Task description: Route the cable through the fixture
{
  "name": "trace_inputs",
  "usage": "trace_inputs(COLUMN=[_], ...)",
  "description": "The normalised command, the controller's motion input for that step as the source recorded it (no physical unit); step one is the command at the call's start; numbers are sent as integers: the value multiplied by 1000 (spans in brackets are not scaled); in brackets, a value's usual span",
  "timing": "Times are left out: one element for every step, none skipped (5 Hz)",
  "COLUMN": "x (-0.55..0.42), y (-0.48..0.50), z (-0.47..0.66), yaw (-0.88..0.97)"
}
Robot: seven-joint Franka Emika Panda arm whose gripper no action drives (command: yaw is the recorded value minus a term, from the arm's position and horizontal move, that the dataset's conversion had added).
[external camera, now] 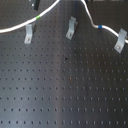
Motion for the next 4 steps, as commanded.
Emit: trace_inputs(x=[-93,-273,-356,-489], y=[103,154,-23,-166], z=[274,291,256,215], yaw=[0,0,0,-229])
